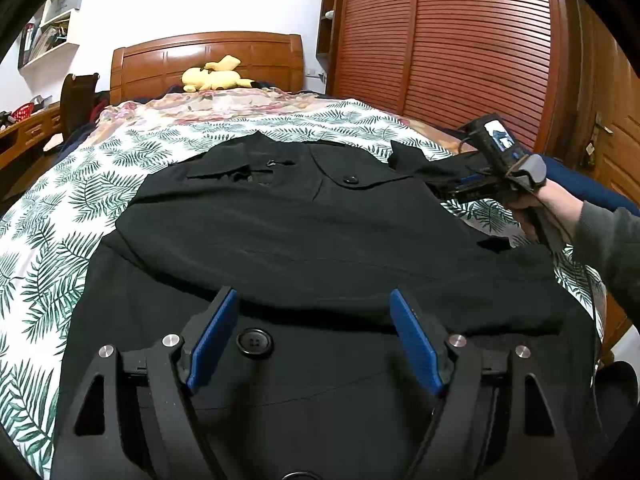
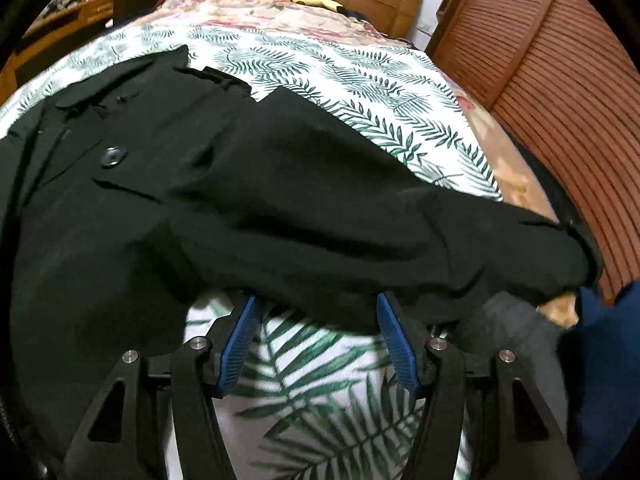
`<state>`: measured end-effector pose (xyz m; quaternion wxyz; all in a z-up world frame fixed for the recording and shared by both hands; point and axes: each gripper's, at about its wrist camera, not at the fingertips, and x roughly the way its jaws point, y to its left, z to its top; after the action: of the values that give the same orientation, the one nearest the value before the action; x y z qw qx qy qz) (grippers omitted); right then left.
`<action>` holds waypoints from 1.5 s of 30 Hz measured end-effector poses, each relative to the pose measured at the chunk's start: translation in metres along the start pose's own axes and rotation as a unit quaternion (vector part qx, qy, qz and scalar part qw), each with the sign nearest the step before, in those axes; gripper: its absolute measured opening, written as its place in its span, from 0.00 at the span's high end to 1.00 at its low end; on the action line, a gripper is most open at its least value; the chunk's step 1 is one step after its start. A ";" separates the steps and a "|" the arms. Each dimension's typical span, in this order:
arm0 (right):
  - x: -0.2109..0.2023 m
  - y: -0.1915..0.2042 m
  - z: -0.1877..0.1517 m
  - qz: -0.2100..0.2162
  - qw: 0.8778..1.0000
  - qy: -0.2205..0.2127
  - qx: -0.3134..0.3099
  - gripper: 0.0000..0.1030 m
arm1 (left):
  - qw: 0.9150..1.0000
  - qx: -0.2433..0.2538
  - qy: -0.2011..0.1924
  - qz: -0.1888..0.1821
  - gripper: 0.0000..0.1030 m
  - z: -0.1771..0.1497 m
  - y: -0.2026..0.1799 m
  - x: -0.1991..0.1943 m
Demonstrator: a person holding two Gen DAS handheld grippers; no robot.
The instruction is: Fold large clothes
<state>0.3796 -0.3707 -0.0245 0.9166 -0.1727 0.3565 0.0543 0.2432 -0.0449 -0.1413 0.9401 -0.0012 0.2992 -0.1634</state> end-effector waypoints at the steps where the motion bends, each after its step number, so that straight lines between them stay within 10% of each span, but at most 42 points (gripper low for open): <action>1: 0.002 0.003 0.003 -0.012 1.000 0.001 -0.010 0.39 | 1.000 0.000 0.001 0.000 0.24 0.000 0.000 0.001; 4: 0.007 0.011 0.006 -0.033 0.999 0.009 -0.034 0.50 | 1.000 0.001 0.002 0.001 0.24 0.000 -0.001 0.001; 6: 0.007 0.010 0.010 -0.020 0.999 0.012 -0.028 0.91 | 1.000 0.001 0.002 0.001 0.24 0.000 -0.001 0.002; 11: -0.022 0.011 0.018 -0.005 0.999 -0.046 -0.011 0.98 | 1.000 0.001 0.001 0.001 0.24 0.000 -0.001 0.002; 20: -0.127 0.047 0.034 0.066 0.984 -0.156 -0.047 0.98 | 1.000 0.002 0.000 0.002 0.24 0.000 -0.001 0.000; 28: -0.154 0.079 0.006 0.126 0.979 -0.141 -0.074 0.97 | 1.000 0.001 0.000 0.001 0.24 0.000 -0.001 0.000; 33: -0.144 0.062 0.005 0.122 0.985 -0.110 -0.059 0.81 | 1.000 0.001 0.001 0.001 0.24 0.000 -0.001 0.000; 36: -0.151 0.053 0.009 0.124 0.984 -0.117 -0.042 0.52 | 1.000 0.001 0.001 0.001 0.24 0.000 -0.001 0.000; 45: -0.148 0.017 -0.017 0.076 0.992 -0.096 0.037 0.49 | 1.000 0.003 0.002 0.002 0.24 0.000 -0.002 0.000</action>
<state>0.2554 -0.3573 0.0584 0.9456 -0.1048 0.2805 0.1273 0.2430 -0.0464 -0.1409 0.9399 0.0024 0.3003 -0.1623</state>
